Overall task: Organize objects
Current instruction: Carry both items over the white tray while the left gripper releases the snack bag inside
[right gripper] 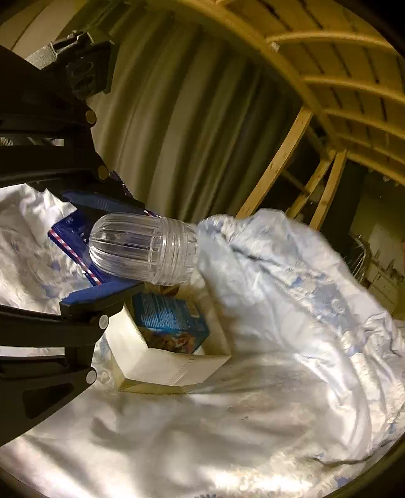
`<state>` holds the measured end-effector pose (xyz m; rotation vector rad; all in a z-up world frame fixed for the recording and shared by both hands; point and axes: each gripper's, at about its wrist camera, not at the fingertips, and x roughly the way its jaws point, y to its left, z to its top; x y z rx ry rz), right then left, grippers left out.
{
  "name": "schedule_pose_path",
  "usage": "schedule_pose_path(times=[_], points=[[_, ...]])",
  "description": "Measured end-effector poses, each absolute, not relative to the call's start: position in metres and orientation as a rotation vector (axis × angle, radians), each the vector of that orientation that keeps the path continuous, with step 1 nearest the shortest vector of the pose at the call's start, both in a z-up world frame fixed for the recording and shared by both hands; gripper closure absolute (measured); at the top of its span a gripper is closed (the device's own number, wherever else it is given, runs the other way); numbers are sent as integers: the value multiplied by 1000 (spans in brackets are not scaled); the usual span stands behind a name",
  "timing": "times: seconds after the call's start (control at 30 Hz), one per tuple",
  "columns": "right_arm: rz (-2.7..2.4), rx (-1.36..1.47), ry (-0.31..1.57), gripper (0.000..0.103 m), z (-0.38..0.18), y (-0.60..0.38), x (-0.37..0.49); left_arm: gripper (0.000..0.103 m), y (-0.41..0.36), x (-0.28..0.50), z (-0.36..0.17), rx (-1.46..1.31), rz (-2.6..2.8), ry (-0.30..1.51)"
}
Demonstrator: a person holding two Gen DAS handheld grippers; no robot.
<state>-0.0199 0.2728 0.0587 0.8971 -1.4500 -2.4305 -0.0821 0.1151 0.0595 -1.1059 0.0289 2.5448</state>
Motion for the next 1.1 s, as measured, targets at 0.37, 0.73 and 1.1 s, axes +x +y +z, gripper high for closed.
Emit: schedule_pose_path(times=[0.37, 0.73, 1.1], points=[[-2434, 1000, -1420, 62, 39, 259, -34, 70, 51, -134, 29, -1336, 2869, -80], [-2498, 1091, -1260, 62, 44, 230, -75, 38, 42, -123, -9, -1358, 2764, -128], [-2422, 1169, -1045, 62, 22, 169, -130, 39, 21, -79, 20, -1210, 2651, -320]])
